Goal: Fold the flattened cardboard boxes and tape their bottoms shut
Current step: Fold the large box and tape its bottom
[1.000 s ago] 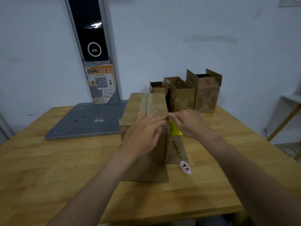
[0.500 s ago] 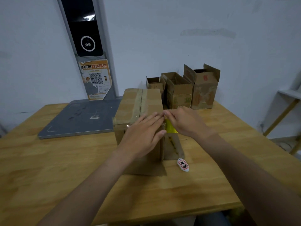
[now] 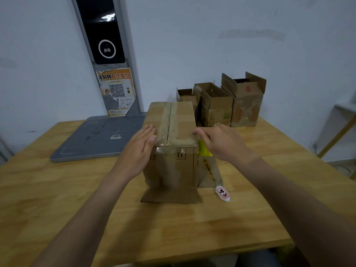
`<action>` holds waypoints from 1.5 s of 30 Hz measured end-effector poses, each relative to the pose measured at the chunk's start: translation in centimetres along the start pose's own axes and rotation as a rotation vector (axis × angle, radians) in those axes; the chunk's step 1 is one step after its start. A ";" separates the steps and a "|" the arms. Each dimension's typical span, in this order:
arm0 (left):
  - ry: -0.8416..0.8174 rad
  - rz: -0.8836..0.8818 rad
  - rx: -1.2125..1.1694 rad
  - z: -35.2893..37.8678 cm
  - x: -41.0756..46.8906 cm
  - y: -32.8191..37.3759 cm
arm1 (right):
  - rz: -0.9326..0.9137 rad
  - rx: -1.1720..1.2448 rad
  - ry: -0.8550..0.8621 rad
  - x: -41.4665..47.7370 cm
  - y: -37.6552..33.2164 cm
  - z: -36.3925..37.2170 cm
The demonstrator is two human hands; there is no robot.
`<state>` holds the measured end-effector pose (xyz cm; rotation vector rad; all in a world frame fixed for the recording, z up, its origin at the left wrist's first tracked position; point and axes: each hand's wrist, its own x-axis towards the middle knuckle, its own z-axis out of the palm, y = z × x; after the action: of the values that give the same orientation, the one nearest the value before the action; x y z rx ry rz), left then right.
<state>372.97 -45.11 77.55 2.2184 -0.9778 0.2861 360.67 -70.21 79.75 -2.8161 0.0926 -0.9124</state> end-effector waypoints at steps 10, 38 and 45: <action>0.018 0.056 0.487 0.6 1.9 1.6 | -0.020 -0.033 -0.049 0.0 -0.2 -0.4; -0.259 0.332 0.306 -1.0 4.6 -0.1 | -0.028 -0.054 0.016 -0.5 -0.5 0.6; 0.284 0.388 -0.187 1.7 2.8 -2.5 | -0.023 -0.046 0.037 -0.4 -1.1 0.8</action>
<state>376.60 -46.61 76.22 1.7514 -1.2144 0.6383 360.77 -68.98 79.10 -2.8482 0.0876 -0.9798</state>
